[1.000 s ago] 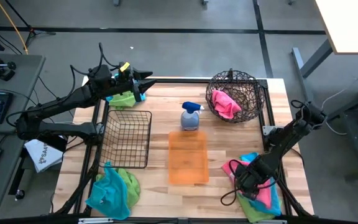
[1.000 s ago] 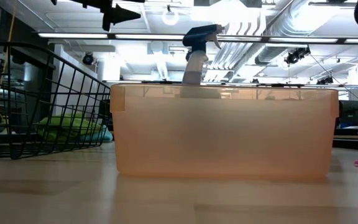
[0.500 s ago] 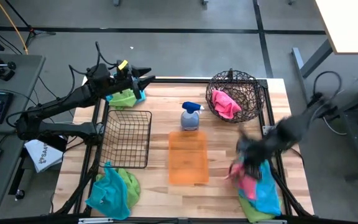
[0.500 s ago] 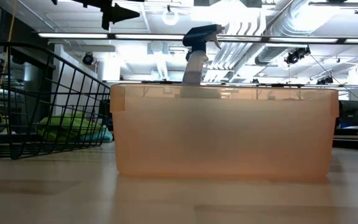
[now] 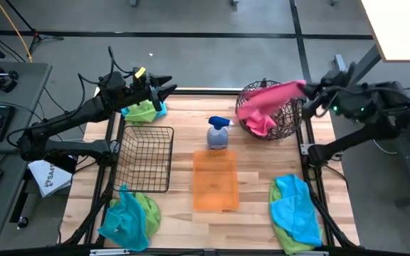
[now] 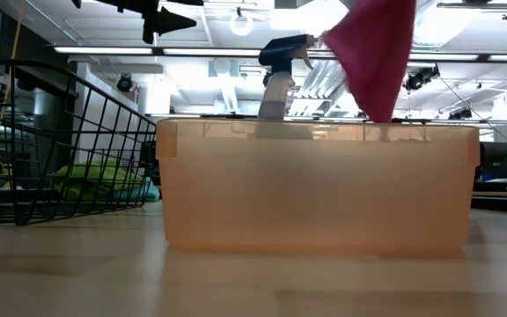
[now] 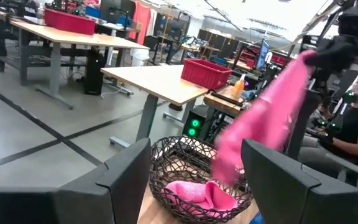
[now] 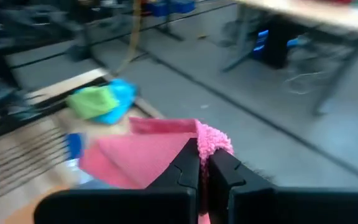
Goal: Sort microfiber towel by color & place in baskets
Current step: Put the pink microfiber cloth into the mesh basket
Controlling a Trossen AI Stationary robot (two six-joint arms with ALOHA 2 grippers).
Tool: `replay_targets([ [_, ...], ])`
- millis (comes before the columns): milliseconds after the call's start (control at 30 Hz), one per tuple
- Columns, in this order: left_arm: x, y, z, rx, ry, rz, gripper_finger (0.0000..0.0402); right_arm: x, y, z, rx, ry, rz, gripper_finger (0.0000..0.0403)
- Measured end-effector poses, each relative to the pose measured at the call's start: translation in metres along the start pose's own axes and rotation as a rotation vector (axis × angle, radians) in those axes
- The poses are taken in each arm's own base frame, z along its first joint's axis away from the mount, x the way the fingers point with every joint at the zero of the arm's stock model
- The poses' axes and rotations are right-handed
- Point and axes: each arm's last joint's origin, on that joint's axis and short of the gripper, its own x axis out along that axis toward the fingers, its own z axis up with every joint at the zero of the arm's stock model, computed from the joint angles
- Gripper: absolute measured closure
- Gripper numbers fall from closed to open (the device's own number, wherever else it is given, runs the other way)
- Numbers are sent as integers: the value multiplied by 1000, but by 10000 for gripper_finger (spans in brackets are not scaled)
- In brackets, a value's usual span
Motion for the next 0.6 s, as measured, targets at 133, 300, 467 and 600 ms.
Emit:
replay_targets([
  [133, 0, 0, 0, 0, -1, 6, 163, 9, -6, -1, -22, 22, -96, 402],
  [300, 0, 1, 0, 0, -8, 30, 163, 37, 3, -17, -38, 117, -125, 403],
  [467, 0, 1, 0, -1, -9, 35, 163, 77, 22, -45, -56, 185, -84, 403],
  [600, 0, 1, 0, -2, -9, 35, 163, 105, 27, -60, -55, 185, -74, 403],
])
